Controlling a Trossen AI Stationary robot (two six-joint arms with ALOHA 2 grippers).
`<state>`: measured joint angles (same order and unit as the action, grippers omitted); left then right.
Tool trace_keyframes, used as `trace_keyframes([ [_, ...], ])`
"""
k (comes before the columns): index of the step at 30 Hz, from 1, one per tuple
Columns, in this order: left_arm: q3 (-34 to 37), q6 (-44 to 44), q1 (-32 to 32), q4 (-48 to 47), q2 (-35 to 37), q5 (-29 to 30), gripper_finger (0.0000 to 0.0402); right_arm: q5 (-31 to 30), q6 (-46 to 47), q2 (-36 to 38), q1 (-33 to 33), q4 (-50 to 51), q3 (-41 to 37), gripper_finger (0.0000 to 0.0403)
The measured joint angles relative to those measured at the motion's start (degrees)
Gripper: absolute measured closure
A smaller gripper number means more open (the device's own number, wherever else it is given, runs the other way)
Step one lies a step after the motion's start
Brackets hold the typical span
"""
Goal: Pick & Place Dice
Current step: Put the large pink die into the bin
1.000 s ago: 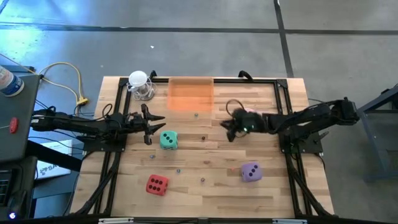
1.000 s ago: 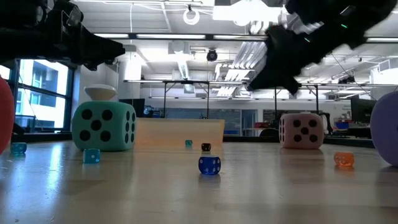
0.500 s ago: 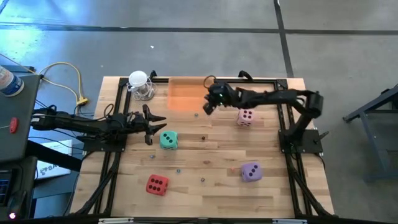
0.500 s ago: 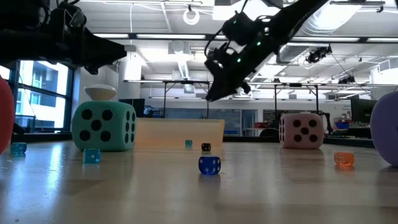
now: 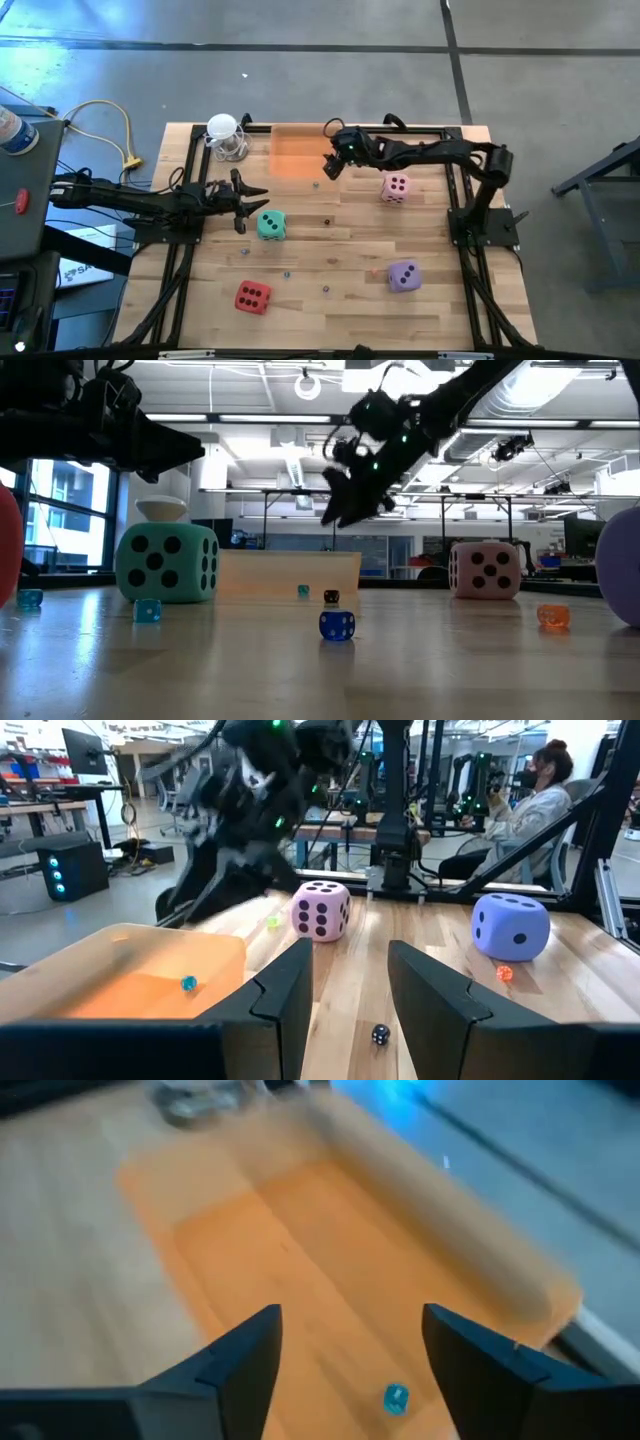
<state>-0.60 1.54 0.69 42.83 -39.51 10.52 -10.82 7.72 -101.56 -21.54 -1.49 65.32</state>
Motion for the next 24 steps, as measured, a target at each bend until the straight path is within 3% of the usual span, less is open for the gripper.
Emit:
trace_keyframes([
  [6, 0.0, 0.0, 0.0, -0.4, -0.1, 0.0, 0.0273, -5.4, -1.8, 10.3, 3.0, 11.6, 0.1, 0.0150],
  [16, 0.0, 0.0, 0.0, -1.0, -2.4, 0.0, 0.0273, -8.5, 23.7, 23.9, 6.7, 50.5, 0.0, 0.0158],
  [24, 0.0, 0.0, 0.0, -0.3, -3.5, 0.0, 0.0273, -10.1, 27.0, 25.0, 9.0, 55.5, 0.0, 0.0158],
])
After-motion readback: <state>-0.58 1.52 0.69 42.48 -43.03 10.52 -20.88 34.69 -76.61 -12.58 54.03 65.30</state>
